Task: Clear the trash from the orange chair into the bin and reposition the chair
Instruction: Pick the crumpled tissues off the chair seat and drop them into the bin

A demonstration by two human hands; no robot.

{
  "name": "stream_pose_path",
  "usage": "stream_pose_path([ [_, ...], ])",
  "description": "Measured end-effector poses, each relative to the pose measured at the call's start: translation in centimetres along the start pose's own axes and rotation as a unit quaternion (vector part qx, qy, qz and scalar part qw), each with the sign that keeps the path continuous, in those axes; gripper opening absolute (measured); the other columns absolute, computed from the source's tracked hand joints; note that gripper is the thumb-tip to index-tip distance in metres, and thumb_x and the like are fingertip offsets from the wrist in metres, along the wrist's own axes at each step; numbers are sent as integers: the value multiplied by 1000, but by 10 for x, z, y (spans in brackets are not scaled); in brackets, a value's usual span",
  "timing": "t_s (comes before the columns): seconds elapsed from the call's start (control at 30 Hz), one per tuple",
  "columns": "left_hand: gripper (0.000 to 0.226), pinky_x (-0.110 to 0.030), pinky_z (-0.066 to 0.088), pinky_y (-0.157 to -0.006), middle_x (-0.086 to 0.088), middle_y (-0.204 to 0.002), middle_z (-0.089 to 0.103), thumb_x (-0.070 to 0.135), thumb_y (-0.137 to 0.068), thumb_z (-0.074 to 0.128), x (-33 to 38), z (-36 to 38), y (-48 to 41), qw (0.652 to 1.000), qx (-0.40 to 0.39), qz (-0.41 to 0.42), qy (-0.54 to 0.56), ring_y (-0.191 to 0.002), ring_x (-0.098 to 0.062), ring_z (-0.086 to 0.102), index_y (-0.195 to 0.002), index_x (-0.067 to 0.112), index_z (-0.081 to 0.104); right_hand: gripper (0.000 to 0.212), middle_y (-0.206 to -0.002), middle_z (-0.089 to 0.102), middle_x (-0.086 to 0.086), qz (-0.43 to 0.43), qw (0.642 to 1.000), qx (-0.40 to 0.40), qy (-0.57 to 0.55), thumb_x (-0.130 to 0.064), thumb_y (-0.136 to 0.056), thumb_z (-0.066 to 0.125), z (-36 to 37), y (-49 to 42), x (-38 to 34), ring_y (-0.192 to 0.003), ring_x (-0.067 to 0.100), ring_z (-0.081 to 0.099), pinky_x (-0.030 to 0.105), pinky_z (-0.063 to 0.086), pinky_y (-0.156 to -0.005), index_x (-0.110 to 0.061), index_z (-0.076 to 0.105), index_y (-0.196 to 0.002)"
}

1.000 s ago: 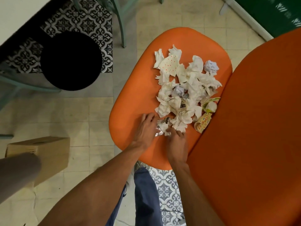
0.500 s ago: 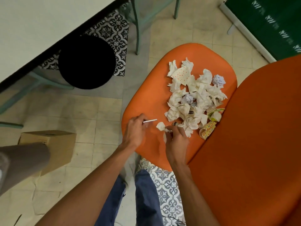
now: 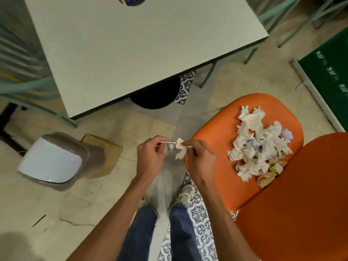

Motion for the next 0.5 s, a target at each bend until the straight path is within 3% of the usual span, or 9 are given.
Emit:
stream_pose_path([
  [0.1, 23, -32, 61, -79, 10, -94, 78, 2, -91, 68, -15, -48, 7, 999, 44, -17, 0, -85, -4, 73, -97, 21, 80, 35, -113, 70, -8, -32, 999, -30, 2, 7, -89, 68, 29, 3, -45, -93, 3, 67, 11, 48, -85, -23, 79, -103],
  [0.27, 20, -5, 48, -77, 6, -102, 76, 8, -96, 69, -56, -122, 22, 991, 94, -94, -24, -93, -6, 70, -106, 21, 79, 26, -117, 69, -5, -63, 994, -92, 7, -2, -89, 69, 90, 19, -112, -89, 2, 65, 4, 46, -83, -20, 80, -104],
  [0.5, 20, -11, 55, -83, 5, -106, 73, 18, -88, 83, -118, -209, 54, 974, 158, -162, -4, -89, -5, 71, -108, 18, 79, 26, -133, 61, -1, -87, 969, -228, 26, -7, -95, 74, 181, 52, -171, -89, 0, 62, 2, 47, -91, -16, 80, -119],
])
Point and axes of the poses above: each hand's wrist, its own y-axis away from the middle knuckle, its own z-axis out of the palm, x = y × z, the point moved 3 cm from there along -y, towards the middle knuckle
